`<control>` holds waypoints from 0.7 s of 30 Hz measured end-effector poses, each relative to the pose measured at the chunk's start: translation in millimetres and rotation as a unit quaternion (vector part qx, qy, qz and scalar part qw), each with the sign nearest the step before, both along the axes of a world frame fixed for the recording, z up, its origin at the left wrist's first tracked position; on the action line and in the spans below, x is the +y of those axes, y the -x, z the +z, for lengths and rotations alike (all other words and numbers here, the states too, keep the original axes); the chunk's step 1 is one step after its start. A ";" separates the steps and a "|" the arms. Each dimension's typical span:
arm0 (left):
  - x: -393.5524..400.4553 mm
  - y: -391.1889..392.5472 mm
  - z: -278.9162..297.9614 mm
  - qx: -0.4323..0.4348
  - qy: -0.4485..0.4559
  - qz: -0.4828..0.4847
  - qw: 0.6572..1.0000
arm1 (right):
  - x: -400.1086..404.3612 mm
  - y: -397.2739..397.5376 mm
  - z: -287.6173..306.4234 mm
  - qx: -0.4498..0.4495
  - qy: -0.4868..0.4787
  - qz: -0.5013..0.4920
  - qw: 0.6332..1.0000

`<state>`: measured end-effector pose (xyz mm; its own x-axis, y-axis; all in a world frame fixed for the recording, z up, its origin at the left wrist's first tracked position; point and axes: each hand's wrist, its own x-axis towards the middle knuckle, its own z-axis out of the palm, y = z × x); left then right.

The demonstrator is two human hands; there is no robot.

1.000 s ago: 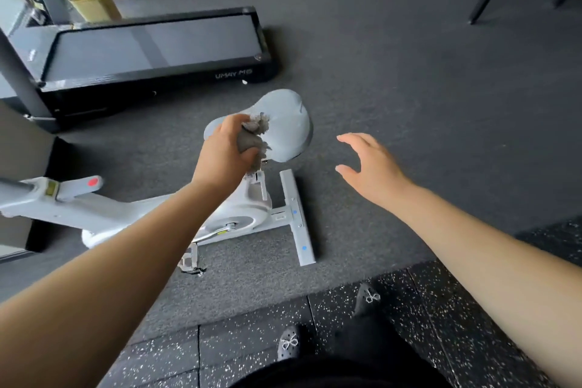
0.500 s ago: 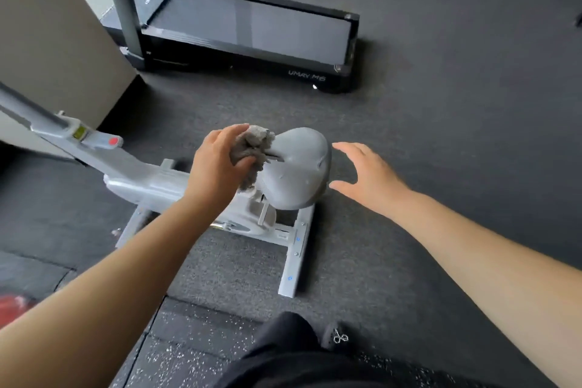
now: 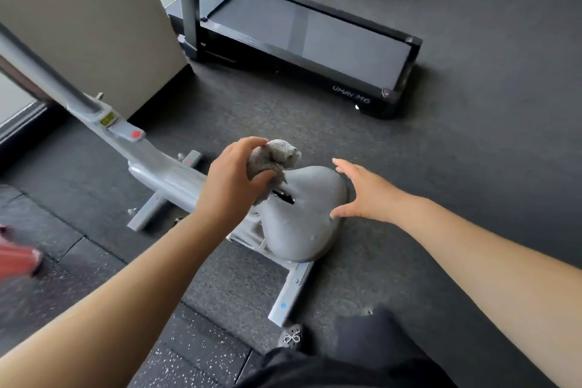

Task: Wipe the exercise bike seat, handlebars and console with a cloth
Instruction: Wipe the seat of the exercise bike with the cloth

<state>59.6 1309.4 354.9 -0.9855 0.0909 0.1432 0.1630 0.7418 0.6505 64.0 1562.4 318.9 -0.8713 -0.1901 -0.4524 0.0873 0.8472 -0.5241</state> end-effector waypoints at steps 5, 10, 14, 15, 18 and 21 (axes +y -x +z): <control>32.8 8.0 -10.1 -0.059 -0.004 -0.002 0.998 | 12.1 34.1 -15.7 -0.013 0.010 0.104 0.994; 54.9 3.7 -32.1 -0.069 0.050 0.073 0.994 | 20.1 57.0 -30.4 -0.018 0.042 0.191 0.980; 84.2 2.6 -49.0 -0.115 0.104 0.057 0.986 | 22.4 72.3 -37.2 -0.025 0.067 0.241 0.968; 89.6 2.8 -50.9 -0.111 0.107 0.066 0.986 | 23.3 75.7 -39.2 -0.025 0.071 0.252 0.965; 99.8 -5.5 -44.3 -0.061 0.078 0.173 0.980 | 25.9 83.1 -42.3 -0.026 0.079 0.291 0.953; 120.3 -25.7 -46.4 -0.062 0.119 0.155 0.979 | 28.6 87.7 -45.4 -0.031 0.107 0.298 0.948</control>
<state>85.3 1429.8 308.4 -0.9796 -0.1983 0.0323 -0.1625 0.8766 0.4530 -23.6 1591.0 273.5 -0.5531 -0.7333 -0.3954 -0.3371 0.6310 -0.6987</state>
